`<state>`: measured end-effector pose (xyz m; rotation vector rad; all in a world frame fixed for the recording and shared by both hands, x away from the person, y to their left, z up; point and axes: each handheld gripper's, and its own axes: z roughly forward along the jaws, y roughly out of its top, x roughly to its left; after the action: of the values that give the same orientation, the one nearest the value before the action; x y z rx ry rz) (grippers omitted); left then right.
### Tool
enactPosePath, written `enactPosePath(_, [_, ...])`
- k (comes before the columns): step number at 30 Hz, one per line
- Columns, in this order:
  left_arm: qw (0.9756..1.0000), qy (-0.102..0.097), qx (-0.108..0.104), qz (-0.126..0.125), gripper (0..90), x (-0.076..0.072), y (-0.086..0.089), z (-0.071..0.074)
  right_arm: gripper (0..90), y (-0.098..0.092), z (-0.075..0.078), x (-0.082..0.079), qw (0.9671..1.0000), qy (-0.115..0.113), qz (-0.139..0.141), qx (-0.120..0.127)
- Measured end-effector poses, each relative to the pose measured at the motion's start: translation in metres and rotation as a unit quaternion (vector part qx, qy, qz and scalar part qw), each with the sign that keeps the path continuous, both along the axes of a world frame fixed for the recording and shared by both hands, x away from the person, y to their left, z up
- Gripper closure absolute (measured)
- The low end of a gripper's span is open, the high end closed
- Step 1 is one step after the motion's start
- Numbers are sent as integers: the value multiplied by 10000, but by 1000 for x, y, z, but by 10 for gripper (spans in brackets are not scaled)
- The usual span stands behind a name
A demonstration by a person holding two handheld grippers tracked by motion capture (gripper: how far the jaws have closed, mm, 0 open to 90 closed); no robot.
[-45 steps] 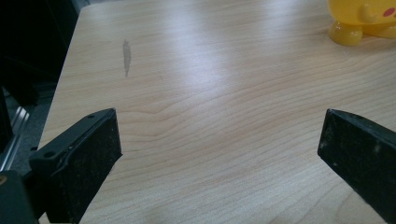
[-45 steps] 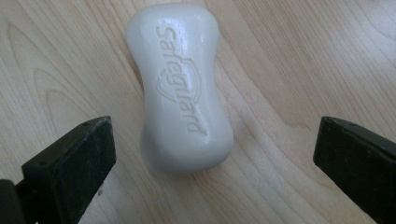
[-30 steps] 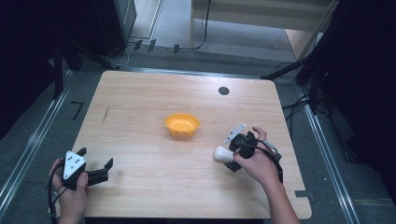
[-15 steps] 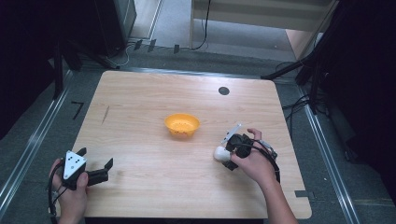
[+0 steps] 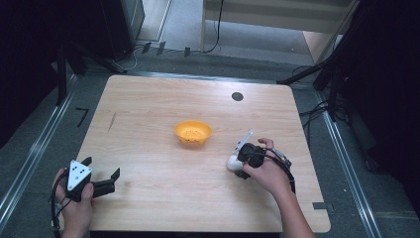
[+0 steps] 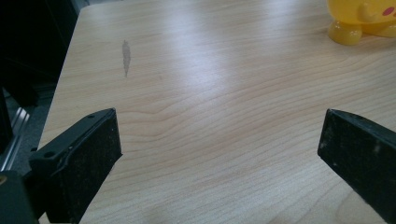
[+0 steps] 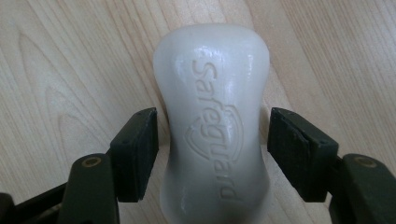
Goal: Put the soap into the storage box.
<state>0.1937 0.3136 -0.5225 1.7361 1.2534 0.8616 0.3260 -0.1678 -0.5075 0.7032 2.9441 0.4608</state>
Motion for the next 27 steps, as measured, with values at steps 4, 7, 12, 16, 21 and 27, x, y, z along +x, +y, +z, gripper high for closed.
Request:
enactPosePath(4, [10000,1,-1,-4,0,0,0,0,376,0,-2,1,10000,14,0,19])
enactPosePath(7, [10000,0,-4,-5,0,0,0,0,431,0,-1,1,9999,86,33,76])
enactPosePath(12, [10000,0,1,-2,0,0,0,0,491,0,0,2,9999,80,81,93])
enactPosePath(16, [10000,-3,1,-3,0,0,0,0,498,-1,0,3,9999,100,60,115])
enactPosePath(21, [10000,-5,-8,-5,0,0,0,0,503,-1,0,3,9999,91,87,117])
enactPosePath(27, [10000,5,38,-26,0,0,-1,0,504,-2,0,3,9996,76,271,99])
